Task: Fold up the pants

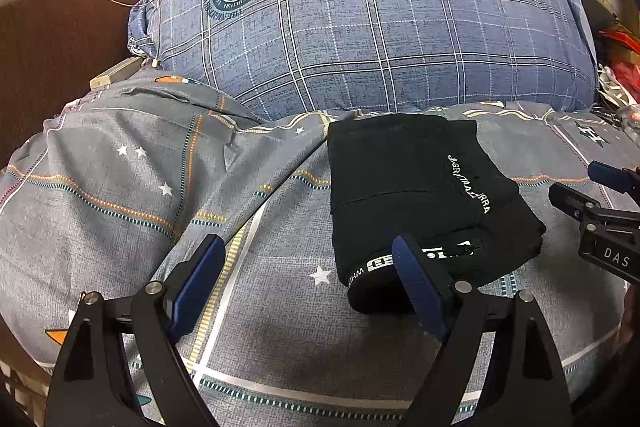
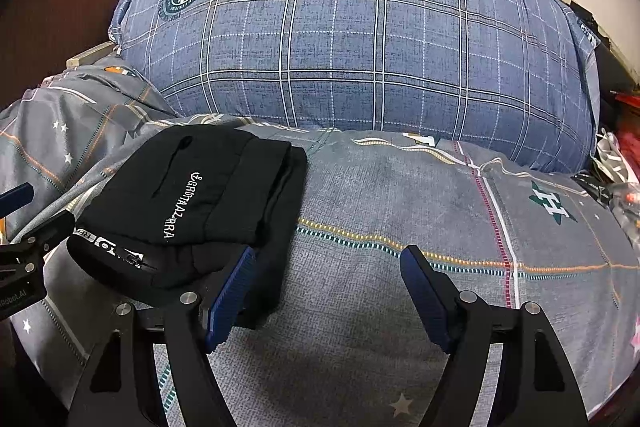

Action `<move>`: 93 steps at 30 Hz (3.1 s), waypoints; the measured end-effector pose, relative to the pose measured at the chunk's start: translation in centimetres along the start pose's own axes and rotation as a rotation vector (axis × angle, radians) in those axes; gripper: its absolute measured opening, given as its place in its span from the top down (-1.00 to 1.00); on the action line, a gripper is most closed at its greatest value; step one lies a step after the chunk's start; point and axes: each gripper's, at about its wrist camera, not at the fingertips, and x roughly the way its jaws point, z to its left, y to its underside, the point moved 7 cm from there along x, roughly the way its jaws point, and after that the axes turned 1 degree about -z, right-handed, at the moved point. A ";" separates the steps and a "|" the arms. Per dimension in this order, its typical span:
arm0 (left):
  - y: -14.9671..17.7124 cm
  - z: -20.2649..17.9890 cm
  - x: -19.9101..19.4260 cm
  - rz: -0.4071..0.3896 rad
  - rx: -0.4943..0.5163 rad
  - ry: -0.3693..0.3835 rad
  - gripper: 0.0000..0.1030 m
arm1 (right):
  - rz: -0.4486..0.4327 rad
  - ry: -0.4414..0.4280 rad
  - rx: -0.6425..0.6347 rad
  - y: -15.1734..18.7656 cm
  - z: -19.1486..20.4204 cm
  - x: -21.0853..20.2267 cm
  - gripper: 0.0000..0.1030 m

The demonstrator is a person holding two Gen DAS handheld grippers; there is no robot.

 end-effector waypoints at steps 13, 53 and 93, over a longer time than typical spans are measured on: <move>0.0 -0.1 -0.1 -0.001 0.001 -0.001 -0.68 | -0.014 0.003 -0.019 -0.3 0.3 -0.3 -0.49; -0.1 0.3 -0.3 -0.013 -0.020 -0.019 -0.68 | -0.104 -0.029 -0.102 -0.9 2.6 -2.2 -0.55; 0.5 -0.8 0.2 0.011 0.022 0.006 -0.68 | -0.100 -0.041 -0.109 -0.8 3.1 -2.2 -0.55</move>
